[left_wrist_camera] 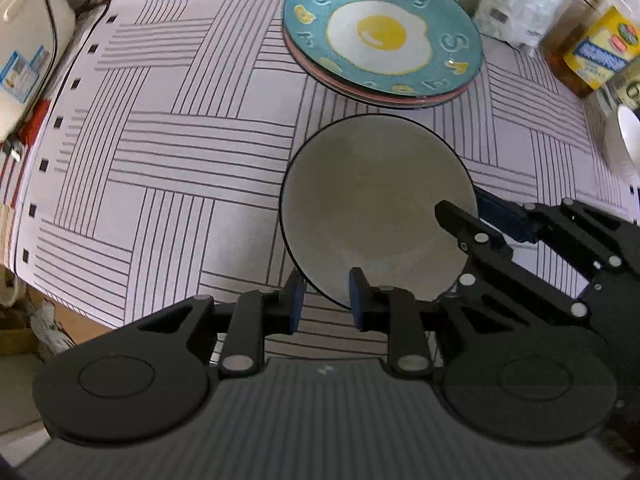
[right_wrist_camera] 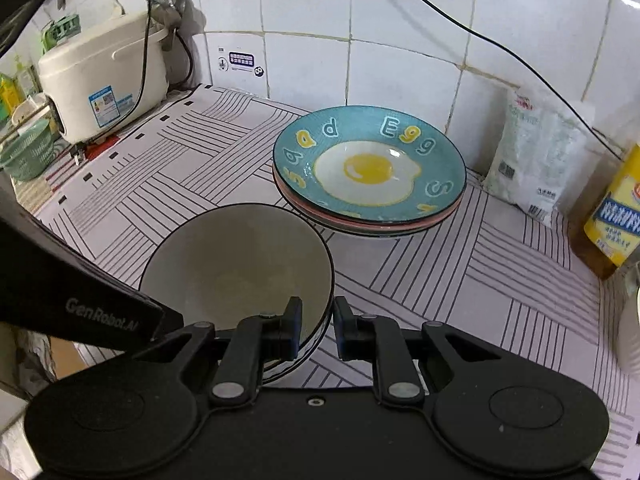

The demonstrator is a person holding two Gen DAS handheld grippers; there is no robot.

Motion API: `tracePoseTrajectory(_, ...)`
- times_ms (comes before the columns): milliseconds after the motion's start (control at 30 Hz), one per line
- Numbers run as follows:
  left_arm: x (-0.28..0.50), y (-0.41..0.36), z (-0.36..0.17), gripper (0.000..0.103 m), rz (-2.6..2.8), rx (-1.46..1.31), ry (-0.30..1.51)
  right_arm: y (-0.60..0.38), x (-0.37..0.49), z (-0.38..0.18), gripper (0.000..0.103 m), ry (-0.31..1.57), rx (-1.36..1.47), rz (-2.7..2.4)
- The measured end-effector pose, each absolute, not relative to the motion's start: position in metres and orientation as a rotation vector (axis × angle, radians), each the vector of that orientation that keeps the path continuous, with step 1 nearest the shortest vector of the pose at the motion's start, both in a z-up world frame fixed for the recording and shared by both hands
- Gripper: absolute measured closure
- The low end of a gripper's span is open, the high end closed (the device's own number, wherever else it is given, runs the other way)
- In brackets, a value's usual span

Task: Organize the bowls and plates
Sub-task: 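Lower the second bowl into the first bowl and open both tools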

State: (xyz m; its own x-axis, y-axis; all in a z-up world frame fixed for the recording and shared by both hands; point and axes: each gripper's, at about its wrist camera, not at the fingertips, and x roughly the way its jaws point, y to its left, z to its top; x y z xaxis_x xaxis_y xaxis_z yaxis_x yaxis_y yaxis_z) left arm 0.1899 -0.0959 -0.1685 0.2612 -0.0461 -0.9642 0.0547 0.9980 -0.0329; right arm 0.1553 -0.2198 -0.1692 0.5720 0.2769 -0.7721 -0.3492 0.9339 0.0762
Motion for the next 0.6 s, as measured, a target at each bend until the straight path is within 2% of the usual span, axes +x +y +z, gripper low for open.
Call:
tracePoseTrajectory(267, 0.177, -0.106, -0.155, 0.069, -0.073, 0.076, 1.269, -0.247, 0.137, -0.15, 0.077, 0.829, 0.032, 0.365)
tracePoseTrajectory(600, 0.154, -0.119, -0.123, 0.069, -0.126, 0.119, 1.23, -0.277, 0.105, -0.126, 0.074, 0.794, 0.081, 0.302)
